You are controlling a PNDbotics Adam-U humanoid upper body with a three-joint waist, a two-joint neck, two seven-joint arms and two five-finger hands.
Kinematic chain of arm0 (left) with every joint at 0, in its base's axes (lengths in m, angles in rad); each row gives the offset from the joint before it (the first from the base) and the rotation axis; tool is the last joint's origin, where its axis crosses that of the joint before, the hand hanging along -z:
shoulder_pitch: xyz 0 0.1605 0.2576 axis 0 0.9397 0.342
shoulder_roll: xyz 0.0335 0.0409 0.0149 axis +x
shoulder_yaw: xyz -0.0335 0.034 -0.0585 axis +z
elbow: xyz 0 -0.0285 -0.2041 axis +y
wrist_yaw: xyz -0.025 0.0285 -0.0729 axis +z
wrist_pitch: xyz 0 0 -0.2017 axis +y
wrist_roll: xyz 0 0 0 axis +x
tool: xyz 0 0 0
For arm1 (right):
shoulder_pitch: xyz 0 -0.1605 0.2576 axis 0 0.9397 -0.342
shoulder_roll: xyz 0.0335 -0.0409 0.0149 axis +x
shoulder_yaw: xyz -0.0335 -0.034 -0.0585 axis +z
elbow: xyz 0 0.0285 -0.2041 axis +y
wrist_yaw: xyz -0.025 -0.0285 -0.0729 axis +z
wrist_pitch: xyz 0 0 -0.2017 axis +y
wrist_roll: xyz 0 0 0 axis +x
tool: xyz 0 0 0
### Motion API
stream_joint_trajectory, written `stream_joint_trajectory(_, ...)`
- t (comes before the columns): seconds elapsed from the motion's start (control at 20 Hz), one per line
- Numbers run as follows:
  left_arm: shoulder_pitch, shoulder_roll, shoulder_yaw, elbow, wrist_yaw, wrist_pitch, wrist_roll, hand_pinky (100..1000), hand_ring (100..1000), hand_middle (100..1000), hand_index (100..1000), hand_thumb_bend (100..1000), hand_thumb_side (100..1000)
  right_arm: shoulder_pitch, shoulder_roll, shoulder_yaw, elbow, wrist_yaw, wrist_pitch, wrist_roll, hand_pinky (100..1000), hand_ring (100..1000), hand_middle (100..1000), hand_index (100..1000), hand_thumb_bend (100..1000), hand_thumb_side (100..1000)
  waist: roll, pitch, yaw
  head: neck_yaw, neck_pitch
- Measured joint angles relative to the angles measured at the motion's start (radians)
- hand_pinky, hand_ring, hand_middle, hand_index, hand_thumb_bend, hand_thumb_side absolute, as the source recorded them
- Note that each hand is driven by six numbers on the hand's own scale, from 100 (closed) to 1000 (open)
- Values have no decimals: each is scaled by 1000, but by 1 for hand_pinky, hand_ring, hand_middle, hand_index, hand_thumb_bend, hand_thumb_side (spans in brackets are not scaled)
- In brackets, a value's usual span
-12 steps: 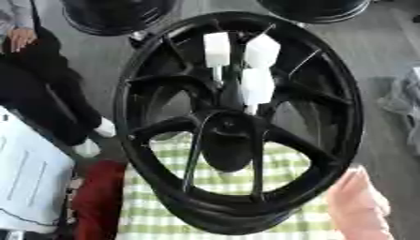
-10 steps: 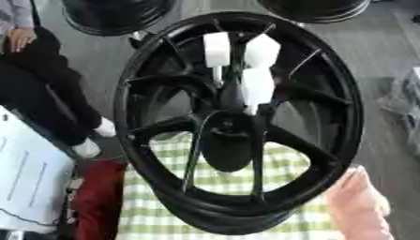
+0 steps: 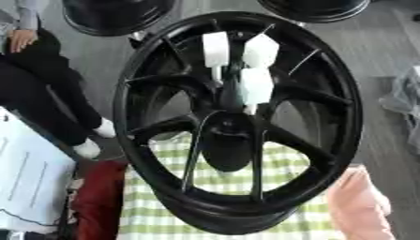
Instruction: Pull the pin out of the wheel hub.
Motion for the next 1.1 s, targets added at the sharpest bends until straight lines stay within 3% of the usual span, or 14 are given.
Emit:
stream_joint_trajectory(0.2, -1, 0, 0, 0, 0, 1, -1, 768, 774, 750, 790, 319, 629, -57, 7, 23, 0, 14, -6, 24, 801, 781, 735, 797, 100, 105, -3, -1, 5, -4, 0)
stream_joint_trajectory(0.35, -1, 1, 0, 0, -1, 2, -2, 766, 774, 748, 788, 325, 622, -135, 44, 73, 7, 52, -31, 87, 810, 789, 736, 801, 100, 160, -8, -3, 10, -10, 0)
stream_joint_trajectory(0.6, -1, 5, 0, 0, -2, 5, -4, 764, 773, 746, 786, 329, 618, -262, 136, 155, 86, 127, -110, 288, 827, 808, 750, 814, 100, 385, -13, -8, 18, -13, 0)
stream_joint_trajectory(0.65, -1, 8, 0, 0, -2, 6, -4, 764, 772, 746, 785, 331, 618, -281, 154, 166, 109, 140, -127, 331, 838, 821, 760, 824, 100, 511, -13, -9, 18, -14, 0)
stream_joint_trajectory(0.75, -1, 11, 0, 0, -3, 7, -5, 764, 771, 745, 785, 333, 617, -312, 184, 191, 157, 175, -157, 396, 845, 828, 768, 829, 100, 580, -17, -10, 21, -16, 0)
stream_joint_trajectory(0.95, 0, 11, -1, 0, -3, 10, -8, 763, 770, 745, 784, 334, 618, -341, 230, 236, 250, 256, -171, 382, 859, 845, 787, 848, 100, 598, -23, -10, 25, -20, 0)
stream_joint_trajectory(1.1, 0, 15, -3, 0, -3, 11, -8, 763, 770, 745, 784, 335, 617, -343, 245, 253, 302, 294, -196, 357, 862, 848, 792, 853, 100, 523, -24, -10, 27, -20, 0)
